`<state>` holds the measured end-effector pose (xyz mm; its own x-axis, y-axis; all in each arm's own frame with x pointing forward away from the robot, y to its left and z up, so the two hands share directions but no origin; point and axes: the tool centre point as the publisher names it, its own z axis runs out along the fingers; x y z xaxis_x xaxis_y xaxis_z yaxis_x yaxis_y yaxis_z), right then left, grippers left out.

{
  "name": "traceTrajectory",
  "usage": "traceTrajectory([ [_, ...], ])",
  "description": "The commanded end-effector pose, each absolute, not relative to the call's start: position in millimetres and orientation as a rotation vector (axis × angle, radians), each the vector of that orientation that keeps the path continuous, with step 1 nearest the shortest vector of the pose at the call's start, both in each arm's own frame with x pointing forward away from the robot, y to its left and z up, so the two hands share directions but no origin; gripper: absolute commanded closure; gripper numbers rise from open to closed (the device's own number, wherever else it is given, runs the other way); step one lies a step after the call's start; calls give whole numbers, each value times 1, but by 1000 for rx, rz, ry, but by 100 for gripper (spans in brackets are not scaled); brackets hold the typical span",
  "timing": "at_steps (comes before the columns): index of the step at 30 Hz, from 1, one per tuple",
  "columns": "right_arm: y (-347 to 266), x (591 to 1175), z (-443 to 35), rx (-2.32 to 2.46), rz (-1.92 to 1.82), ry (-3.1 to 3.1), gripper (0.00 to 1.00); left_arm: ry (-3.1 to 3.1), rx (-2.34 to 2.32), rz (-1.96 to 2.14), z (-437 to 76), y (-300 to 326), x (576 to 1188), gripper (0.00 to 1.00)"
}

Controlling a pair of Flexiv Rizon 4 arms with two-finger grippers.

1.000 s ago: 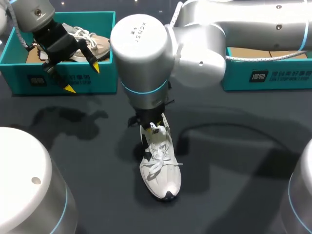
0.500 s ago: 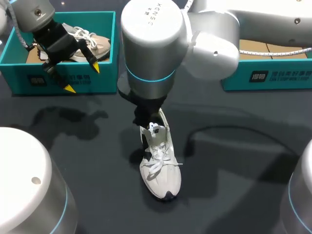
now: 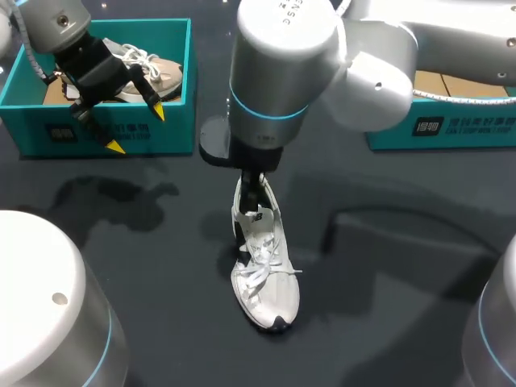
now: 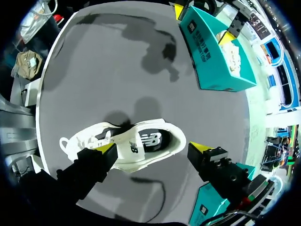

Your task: Take the shoe out of the shoebox, open the shoe tongue, remove and reinsert the insole, then place the shoe into the shoebox

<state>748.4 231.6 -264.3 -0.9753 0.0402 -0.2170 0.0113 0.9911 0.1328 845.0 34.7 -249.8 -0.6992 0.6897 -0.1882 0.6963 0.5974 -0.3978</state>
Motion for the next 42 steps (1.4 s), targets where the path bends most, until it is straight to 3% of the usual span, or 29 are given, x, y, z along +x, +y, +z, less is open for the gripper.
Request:
traceTrajectory([
  [1,245,765,-263,-353,-61,2935,0,2795,1214,-703,-250,35,845,0],
  [11,245,765,-263,-353,-61,2935,0,2795,1214,-703,-250,35,845,0],
  [28,237,813,-309,-264,-22,2960,0,2795,1214,-703,-250,35,845,0],
  [42,237,819,-352,-253,12,3020,0,2795,1214,-703,-250,35,845,0],
])
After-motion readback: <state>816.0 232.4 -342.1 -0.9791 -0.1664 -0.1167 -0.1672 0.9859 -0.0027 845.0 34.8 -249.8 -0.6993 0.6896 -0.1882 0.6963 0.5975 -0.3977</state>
